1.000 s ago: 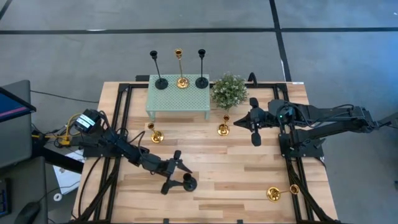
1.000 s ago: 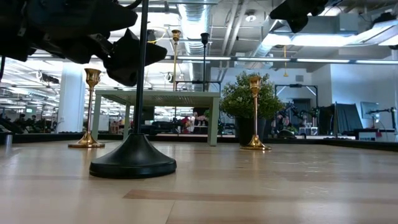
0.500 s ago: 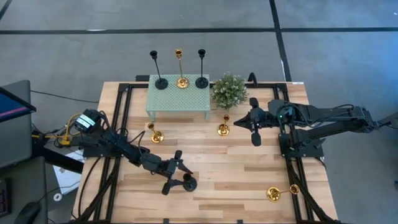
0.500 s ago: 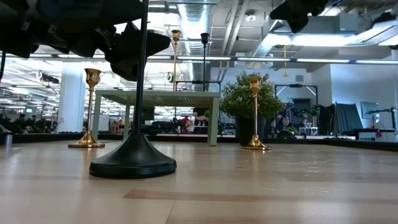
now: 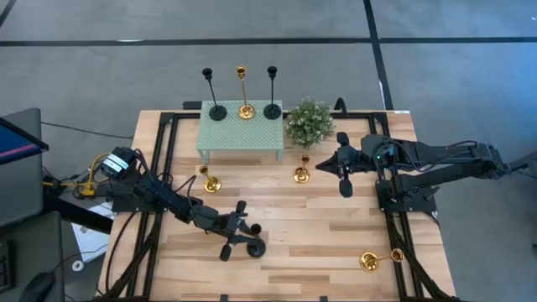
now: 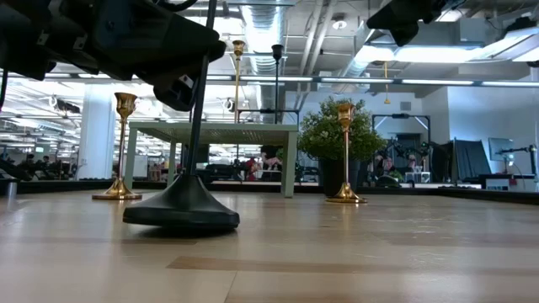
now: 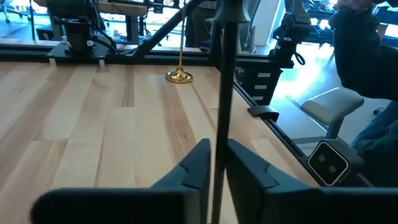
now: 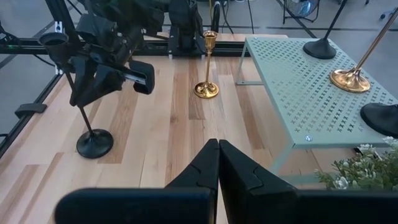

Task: Pick & Place candle stick holders
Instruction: Put the black candle holder on the shelf

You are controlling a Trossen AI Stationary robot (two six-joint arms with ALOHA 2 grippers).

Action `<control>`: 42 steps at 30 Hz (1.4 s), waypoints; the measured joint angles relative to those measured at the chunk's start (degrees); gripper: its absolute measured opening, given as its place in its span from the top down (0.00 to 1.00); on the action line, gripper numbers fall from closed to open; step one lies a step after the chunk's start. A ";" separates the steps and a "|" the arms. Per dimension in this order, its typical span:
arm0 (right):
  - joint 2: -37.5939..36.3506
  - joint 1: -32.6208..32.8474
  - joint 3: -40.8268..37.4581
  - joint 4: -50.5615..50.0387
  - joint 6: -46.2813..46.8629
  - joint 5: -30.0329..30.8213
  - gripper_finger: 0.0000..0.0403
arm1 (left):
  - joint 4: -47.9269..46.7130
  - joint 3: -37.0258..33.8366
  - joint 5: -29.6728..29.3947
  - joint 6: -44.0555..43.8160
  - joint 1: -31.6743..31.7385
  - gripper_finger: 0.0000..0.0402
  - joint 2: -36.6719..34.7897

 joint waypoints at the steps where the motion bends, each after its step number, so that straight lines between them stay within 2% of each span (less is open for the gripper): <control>1: 0.00 0.00 0.00 -0.08 0.00 0.02 1.00 | 0.00 0.00 0.01 0.69 0.00 0.92 0.00; 4: 0.00 0.00 0.00 -0.12 0.00 0.00 1.00 | -0.12 0.00 -0.03 2.23 0.00 0.97 0.00; 14: 0.00 0.00 0.00 -0.11 0.00 0.02 1.00 | -0.13 0.00 -0.33 2.38 0.31 0.97 -0.02; 18: 0.00 0.00 0.00 -0.11 0.00 0.00 1.00 | -0.56 0.00 -3.77 1.60 0.28 0.97 -1.37; 26: 0.00 0.00 0.00 -0.14 0.00 0.00 1.00 | -11.56 0.00 -8.67 -0.92 0.11 0.97 -12.87; 32: 0.02 0.00 0.00 -1.51 0.00 0.00 1.00 | -23.78 0.00 -8.95 -0.21 0.34 0.97 -23.44; 39: 0.02 0.00 0.02 -1.42 -0.04 0.02 1.00 | -28.51 1.33 -15.90 6.80 1.21 0.97 -31.32; 42: 0.02 -0.03 0.02 -1.39 -0.02 0.01 1.00 | -30.72 3.90 -16.59 10.13 2.96 0.97 -33.58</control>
